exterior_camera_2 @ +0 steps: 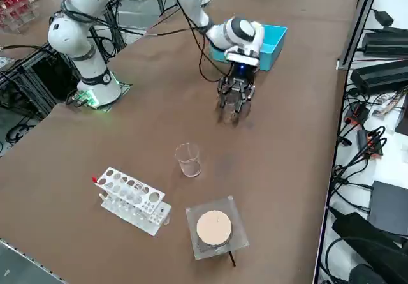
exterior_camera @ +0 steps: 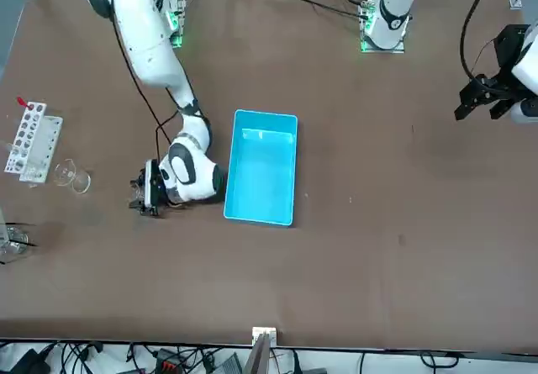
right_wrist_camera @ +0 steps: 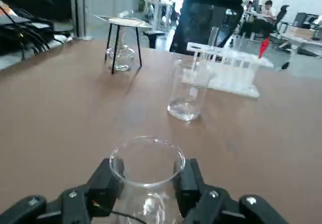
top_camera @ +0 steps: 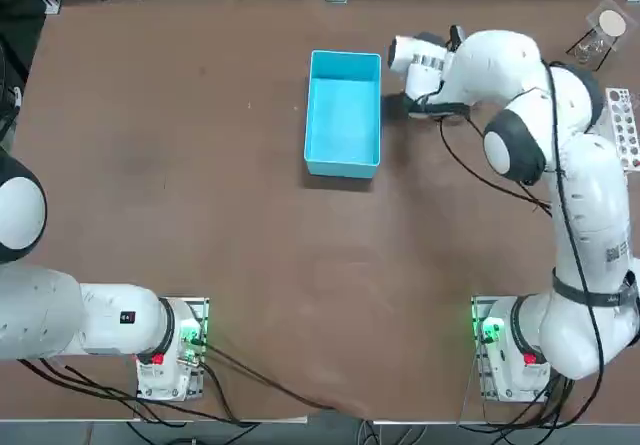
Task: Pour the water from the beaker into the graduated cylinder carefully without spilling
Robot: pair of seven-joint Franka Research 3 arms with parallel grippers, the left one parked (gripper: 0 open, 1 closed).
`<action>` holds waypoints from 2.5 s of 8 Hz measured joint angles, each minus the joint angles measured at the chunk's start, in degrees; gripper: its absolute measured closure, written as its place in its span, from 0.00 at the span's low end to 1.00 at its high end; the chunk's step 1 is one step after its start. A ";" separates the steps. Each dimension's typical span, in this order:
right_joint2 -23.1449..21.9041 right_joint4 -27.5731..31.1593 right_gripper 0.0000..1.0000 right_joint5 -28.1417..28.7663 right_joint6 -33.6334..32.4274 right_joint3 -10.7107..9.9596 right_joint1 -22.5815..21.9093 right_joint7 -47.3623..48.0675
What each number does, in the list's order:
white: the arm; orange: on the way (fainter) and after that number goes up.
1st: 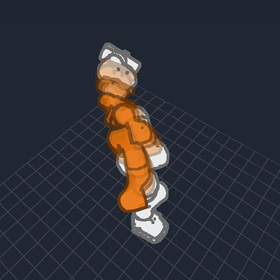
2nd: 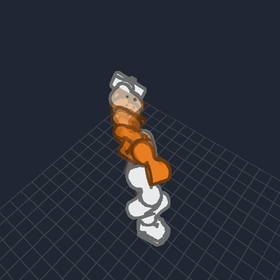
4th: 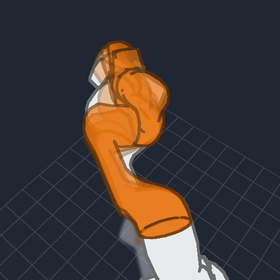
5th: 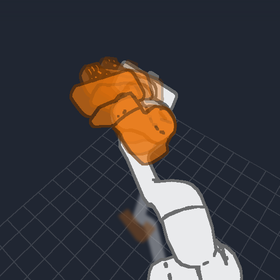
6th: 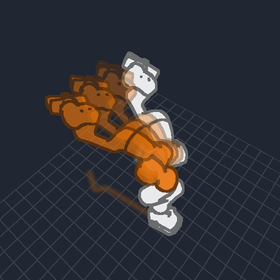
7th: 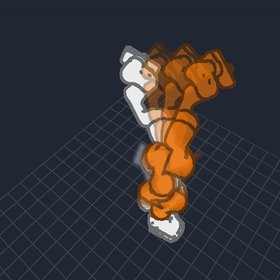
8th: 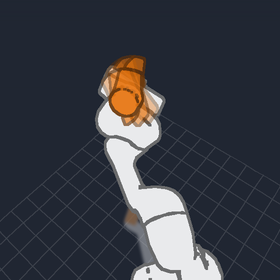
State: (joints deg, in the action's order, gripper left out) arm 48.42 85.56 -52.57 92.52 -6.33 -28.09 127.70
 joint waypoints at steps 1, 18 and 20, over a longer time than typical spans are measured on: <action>-3.84 -0.18 0.39 2.24 -0.40 -0.17 2.81 -6.27; -21.88 7.39 0.39 56.88 12.99 0.05 42.70 -72.40; -21.87 7.91 0.39 59.87 13.03 0.08 44.01 -76.01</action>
State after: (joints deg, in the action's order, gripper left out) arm 26.55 93.47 7.30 105.55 -6.25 15.92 51.69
